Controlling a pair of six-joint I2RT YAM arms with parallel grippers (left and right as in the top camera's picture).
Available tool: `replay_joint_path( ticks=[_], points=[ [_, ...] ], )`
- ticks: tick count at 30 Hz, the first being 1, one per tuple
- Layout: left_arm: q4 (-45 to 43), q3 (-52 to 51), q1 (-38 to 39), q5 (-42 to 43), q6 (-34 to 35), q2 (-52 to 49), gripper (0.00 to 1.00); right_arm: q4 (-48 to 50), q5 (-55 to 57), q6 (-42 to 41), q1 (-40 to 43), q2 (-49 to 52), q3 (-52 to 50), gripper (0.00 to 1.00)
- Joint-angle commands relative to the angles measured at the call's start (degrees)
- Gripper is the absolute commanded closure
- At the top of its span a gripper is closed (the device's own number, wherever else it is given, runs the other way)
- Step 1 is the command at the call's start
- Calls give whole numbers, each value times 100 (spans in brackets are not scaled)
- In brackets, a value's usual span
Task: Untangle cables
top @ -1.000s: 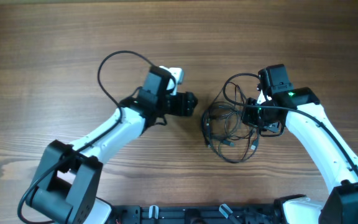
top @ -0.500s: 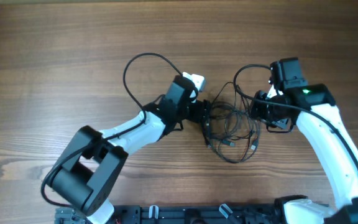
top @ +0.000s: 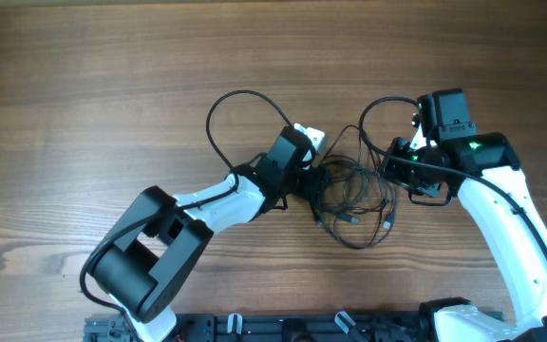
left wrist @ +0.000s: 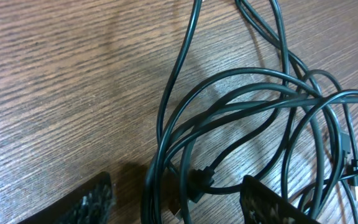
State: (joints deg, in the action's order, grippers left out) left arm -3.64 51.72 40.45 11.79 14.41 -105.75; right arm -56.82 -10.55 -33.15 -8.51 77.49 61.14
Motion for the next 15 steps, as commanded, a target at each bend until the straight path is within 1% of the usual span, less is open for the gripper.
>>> replay_joint_path(
  ticks=[1, 7, 9, 11, 15],
  points=[
    [-9, 13, 28, -81, -66, -114, 37, -26, -136, 22, 13, -63, 111, 67],
    [20, 13, 33, -74, -52, -114, 70, -39, -153, 20, 13, -63, 111, 68],
    [20, 13, 33, -74, -52, -114, 85, -57, -153, 22, 13, -63, 111, 68],
    [24, 13, 11, -76, -55, -57, 96, -63, -153, 103, 13, -63, 111, 68],
    [127, 13, -177, -74, -50, 308, 96, -46, -151, 269, 13, -57, 111, 67]
  ],
)
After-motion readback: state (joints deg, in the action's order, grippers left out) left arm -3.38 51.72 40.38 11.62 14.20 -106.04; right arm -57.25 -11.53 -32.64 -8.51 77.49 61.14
